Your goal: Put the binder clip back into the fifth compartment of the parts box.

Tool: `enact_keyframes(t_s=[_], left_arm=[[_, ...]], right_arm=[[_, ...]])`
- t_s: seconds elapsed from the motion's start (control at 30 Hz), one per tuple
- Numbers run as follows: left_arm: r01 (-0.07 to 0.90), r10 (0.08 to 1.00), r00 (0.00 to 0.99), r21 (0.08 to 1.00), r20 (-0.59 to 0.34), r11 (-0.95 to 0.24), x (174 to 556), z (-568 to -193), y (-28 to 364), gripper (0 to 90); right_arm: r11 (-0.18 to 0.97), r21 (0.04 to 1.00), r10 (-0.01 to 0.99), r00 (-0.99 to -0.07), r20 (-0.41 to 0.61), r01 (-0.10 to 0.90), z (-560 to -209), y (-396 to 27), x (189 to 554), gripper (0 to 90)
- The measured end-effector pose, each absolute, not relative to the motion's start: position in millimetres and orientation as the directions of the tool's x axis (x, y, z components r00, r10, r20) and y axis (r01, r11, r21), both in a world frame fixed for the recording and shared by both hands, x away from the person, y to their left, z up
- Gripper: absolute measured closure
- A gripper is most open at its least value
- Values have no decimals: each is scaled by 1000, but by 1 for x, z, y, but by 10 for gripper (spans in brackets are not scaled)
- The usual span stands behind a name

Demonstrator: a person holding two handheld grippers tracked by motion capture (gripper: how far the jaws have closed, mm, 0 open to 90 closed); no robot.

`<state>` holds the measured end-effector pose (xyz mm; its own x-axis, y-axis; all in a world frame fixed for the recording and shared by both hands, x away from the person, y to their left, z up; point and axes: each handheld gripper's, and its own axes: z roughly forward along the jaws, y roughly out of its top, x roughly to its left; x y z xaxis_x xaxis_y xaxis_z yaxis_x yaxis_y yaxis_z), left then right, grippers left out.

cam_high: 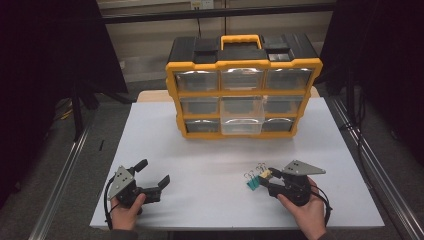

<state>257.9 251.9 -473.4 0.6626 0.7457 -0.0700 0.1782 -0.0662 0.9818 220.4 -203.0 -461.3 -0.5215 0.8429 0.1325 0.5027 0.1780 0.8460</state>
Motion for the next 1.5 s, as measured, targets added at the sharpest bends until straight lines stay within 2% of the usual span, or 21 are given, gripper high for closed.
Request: enact_keyframes(t_s=[0.2,0.3,0.43,0.7,0.73,0.77,1.1,1.27,1.3,1.5], left_arm=[[176,742,668,981,-56,-85,258,-474,253,17],[182,748,658,982,-88,-45,257,-474,249,17],[175,741,669,981,-55,-84,257,-474,250,17],[180,736,674,981,-66,-77,257,-474,251,16],[185,740,666,982,-97,-38,257,-475,249,16],[173,738,671,983,-71,-62,257,-474,251,16],[170,735,675,984,-71,-61,257,-474,251,16],[175,739,668,983,-83,-47,257,-474,251,16],[179,742,661,984,-111,-13,256,-474,248,16],[176,722,685,984,-101,-30,256,-473,251,15]], right_arm=[[122,875,837,-523,163,468,-451,-208,221,501],[104,884,833,-525,173,456,-447,-210,222,502],[100,889,835,-524,170,447,-443,-211,223,501],[83,906,829,-534,168,415,-427,-213,225,502],[82,908,830,-532,167,411,-426,-213,226,501],[80,910,831,-532,165,406,-422,-213,228,502],[55,918,818,-545,183,392,-407,-207,233,502],[44,924,811,-553,189,380,-396,-206,236,501],[42,926,812,-553,188,376,-393,-206,237,501],[23,932,809,-555,195,361,-384,-206,242,502]])
